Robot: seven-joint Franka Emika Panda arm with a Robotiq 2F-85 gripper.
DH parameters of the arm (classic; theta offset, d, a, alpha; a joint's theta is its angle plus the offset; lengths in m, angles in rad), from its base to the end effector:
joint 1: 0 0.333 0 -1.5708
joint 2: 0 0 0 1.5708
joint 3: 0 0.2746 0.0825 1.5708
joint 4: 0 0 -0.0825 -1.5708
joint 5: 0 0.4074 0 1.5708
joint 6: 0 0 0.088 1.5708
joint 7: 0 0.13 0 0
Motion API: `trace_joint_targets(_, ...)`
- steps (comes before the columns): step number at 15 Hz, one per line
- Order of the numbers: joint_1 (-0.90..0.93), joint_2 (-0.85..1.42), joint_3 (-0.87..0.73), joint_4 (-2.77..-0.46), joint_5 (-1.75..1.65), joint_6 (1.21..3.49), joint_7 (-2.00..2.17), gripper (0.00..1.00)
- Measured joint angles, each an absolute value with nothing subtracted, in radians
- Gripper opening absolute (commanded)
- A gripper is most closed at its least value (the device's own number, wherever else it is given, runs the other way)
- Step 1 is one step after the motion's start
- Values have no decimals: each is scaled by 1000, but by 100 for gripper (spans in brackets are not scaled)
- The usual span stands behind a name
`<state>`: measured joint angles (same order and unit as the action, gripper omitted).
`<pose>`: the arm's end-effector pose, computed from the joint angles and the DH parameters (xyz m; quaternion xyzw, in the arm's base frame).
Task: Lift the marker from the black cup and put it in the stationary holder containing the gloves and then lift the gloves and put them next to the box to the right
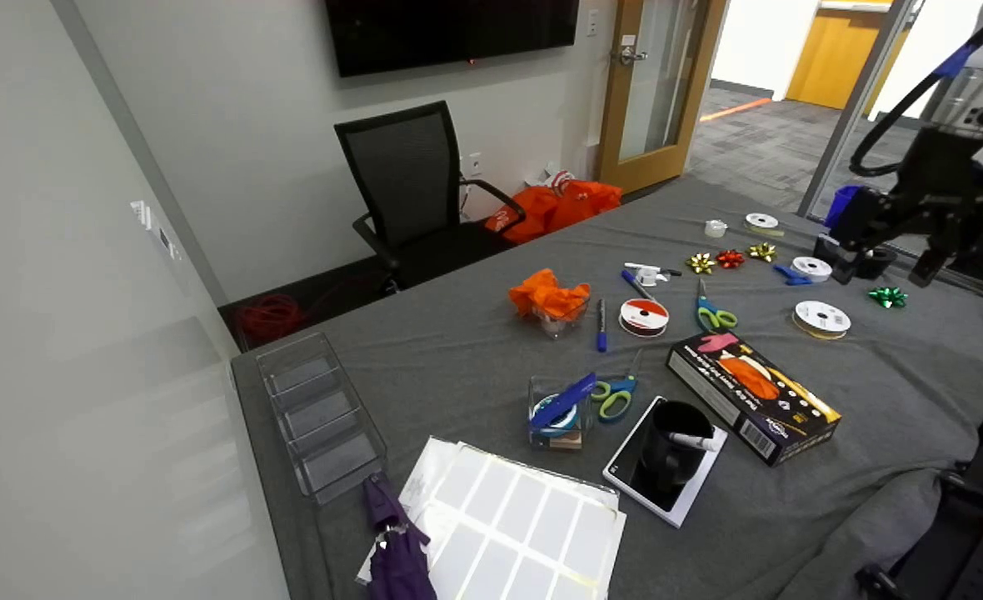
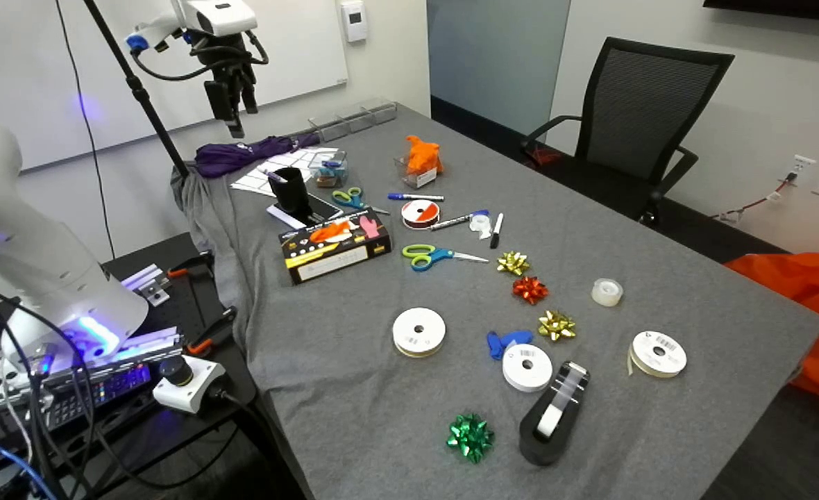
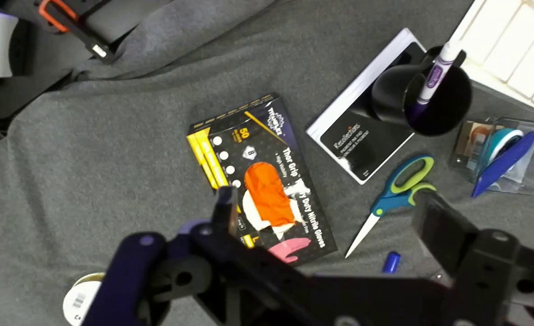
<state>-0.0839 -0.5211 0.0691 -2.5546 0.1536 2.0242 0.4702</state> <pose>0.4237 0.0032 0.3733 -0.9594 0.2771 0.0159 0.0494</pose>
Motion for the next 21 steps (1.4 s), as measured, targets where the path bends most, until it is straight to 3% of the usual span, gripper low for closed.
trace_joint_targets(14, -8, -402, 133, -2493, 265, 2034, 602, 100)
trace_joint_targets(21, 89, -189, 187, -2483, 383, 2251, 652, 100)
